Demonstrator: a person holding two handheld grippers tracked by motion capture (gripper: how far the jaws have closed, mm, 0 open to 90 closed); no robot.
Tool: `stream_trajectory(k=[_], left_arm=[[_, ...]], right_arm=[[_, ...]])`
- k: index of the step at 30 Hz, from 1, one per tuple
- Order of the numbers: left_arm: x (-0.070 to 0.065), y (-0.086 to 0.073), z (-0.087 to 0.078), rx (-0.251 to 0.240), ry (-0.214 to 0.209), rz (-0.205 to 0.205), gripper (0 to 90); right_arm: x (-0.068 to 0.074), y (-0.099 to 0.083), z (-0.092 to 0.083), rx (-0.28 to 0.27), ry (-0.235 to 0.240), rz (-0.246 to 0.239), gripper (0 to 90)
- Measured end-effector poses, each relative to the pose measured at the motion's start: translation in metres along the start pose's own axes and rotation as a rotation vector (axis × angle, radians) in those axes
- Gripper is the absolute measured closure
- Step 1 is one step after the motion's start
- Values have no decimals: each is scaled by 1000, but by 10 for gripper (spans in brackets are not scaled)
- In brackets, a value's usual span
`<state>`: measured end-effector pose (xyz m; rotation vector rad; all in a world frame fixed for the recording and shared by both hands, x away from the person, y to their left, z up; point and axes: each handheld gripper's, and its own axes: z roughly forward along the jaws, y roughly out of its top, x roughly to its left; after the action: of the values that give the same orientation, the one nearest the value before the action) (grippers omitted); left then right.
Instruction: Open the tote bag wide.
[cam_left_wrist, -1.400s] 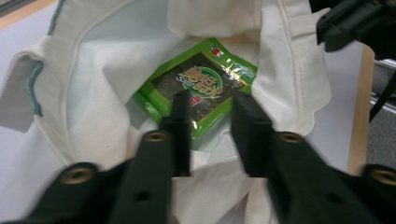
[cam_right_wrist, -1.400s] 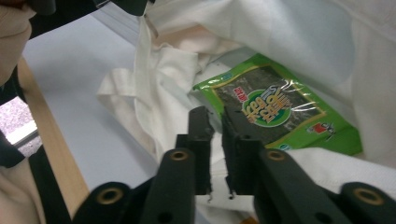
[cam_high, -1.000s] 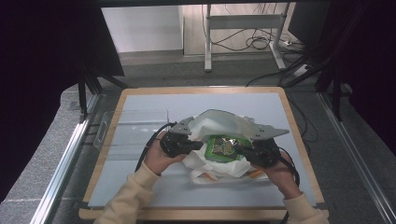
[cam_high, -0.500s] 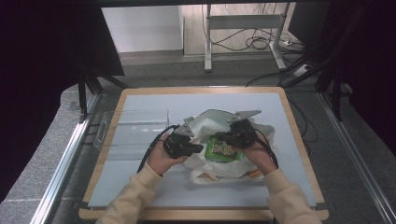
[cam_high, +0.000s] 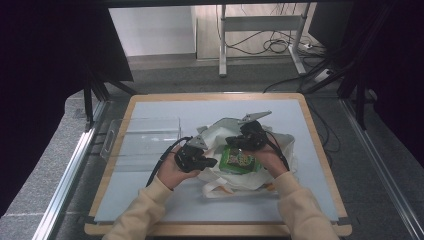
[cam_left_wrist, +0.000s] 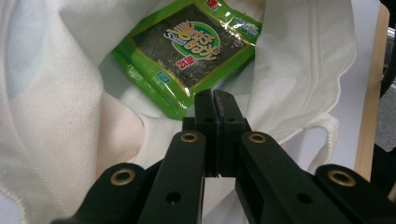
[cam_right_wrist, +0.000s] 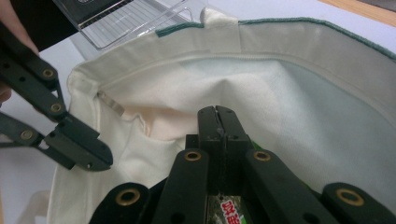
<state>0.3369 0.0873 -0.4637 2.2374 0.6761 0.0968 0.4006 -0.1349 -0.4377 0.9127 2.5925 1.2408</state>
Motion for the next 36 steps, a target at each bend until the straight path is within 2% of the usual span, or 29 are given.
stream_trajectory(k=[5,10,13,16,21,28,31,36], left_arm=[[-1,-3,1,7,-5,-5,899],[2,-6,3,17,-18,-18,900],[1,-8,6,41,-11,-11,900],[-1,-8,7,47,-12,-7,900],[2,-9,9,45,-16,-20,900],[3,-12,15,59,-32,-29,900],[4,-12,14,61,-34,-30,900],[6,-12,15,61,-41,-36,900]], right_arm=[[-2,6,12,46,14,-14,893],[-4,5,31,120,21,-35,893],[-8,3,42,144,10,-35,894],[-13,2,51,162,-24,-44,893],[-20,3,59,150,-49,-36,894],[-26,11,62,161,-109,-49,895],[-28,12,66,167,-131,-68,895],[-34,14,67,146,-165,-66,895]])
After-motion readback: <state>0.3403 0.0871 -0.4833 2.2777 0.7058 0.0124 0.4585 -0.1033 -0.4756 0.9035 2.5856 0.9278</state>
